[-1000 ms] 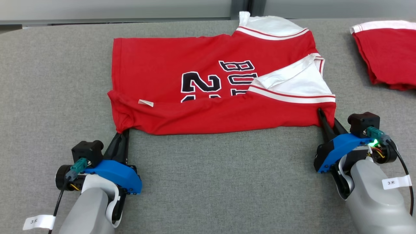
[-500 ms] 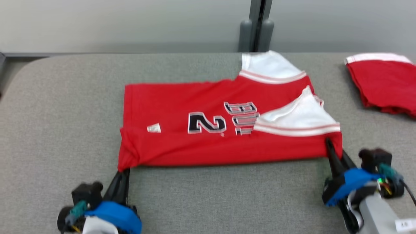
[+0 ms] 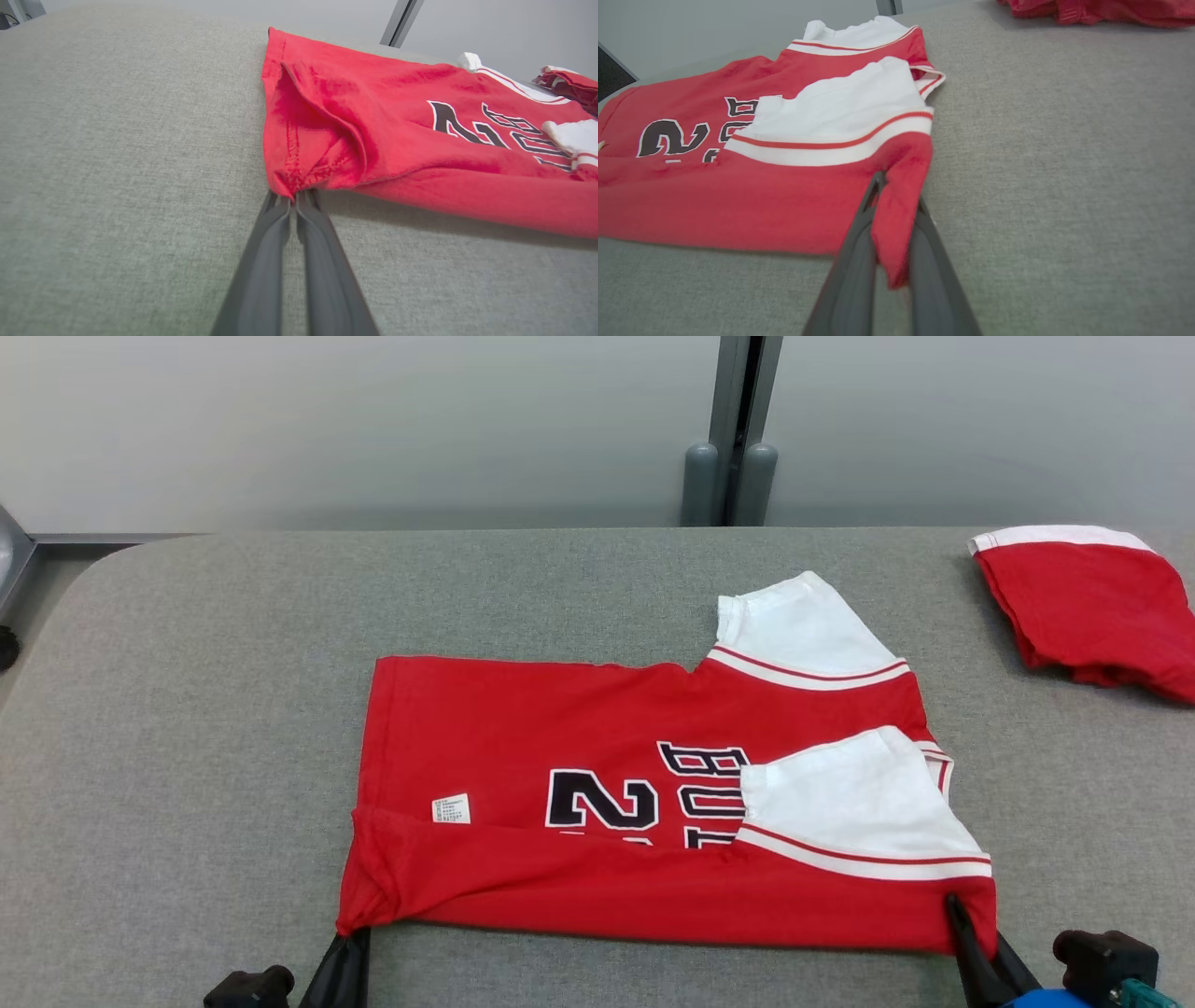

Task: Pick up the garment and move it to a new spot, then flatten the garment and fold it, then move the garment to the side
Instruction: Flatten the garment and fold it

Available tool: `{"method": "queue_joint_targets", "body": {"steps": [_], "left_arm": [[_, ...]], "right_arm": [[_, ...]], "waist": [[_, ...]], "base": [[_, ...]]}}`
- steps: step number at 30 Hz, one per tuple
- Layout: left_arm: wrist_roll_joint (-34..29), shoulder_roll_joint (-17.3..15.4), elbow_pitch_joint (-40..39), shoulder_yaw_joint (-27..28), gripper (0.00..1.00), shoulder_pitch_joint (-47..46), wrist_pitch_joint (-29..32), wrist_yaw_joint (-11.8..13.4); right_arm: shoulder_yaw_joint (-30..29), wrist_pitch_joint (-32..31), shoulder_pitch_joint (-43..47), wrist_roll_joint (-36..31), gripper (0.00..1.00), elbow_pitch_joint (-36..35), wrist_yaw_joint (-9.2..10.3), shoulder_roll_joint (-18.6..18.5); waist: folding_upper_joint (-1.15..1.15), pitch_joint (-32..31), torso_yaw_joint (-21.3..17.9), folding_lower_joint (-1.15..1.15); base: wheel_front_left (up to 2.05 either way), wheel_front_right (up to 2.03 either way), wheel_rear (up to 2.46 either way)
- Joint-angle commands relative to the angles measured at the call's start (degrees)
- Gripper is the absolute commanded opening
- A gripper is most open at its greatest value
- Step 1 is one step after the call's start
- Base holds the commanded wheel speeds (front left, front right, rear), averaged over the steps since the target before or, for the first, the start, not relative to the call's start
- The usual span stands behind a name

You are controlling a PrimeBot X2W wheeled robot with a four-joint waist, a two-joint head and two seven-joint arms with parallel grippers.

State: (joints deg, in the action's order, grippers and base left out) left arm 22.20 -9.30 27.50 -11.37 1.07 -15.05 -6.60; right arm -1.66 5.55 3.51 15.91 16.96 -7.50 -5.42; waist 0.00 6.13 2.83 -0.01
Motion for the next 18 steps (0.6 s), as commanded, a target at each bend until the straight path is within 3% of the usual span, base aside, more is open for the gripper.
{"method": "queue_joint_targets", "body": {"steps": [1, 2, 3, 4, 18], "left_arm": [[0.3, -0.2, -0.1, 0.5, 0.00, 0.5, -0.2, 0.4], [0.3, -0.2, -0.1, 0.5, 0.09, 0.7, -0.2, 0.5], [0.2, -0.1, -0.4, 0.7, 0.81, 0.7, -0.2, 0.7], [0.0, 0.0, -0.9, 1.0, 1.00, 0.6, -0.2, 0.8], [-3.1, -0.2, -12.5, 6.5, 1.00, 1.0, -0.2, 2.4]], "right_arm": [[-0.8, -1.2, 1.7, -0.5, 0.00, -1.9, 0.01, 0.5], [-1.2, -1.8, 2.2, -0.7, 0.37, -3.0, 0.01, 0.7], [-1.5, -2.3, 2.6, -1.0, 1.00, -3.8, 0.01, 0.8], [-2.0, -2.5, 2.8, -1.1, 1.00, -4.6, 0.01, 1.0], [-2.5, 0.9, -2.5, -4.7, 1.00, -12.6, 0.00, 2.2]], "waist": [[0.00, 0.0, 0.0, 0.01], [0.00, -0.1, 0.0, 0.01], [0.00, -0.1, 0.1, 0.01], [0.00, -0.2, 0.1, 0.01], [0.00, -2.4, -0.5, 0.01]], "base": [[0.00, 0.00, 0.00], [0.00, 0.00, 0.00], [0.00, 0.00, 0.00], [0.00, 0.00, 0.00], [0.00, 0.00, 0.00]]}}
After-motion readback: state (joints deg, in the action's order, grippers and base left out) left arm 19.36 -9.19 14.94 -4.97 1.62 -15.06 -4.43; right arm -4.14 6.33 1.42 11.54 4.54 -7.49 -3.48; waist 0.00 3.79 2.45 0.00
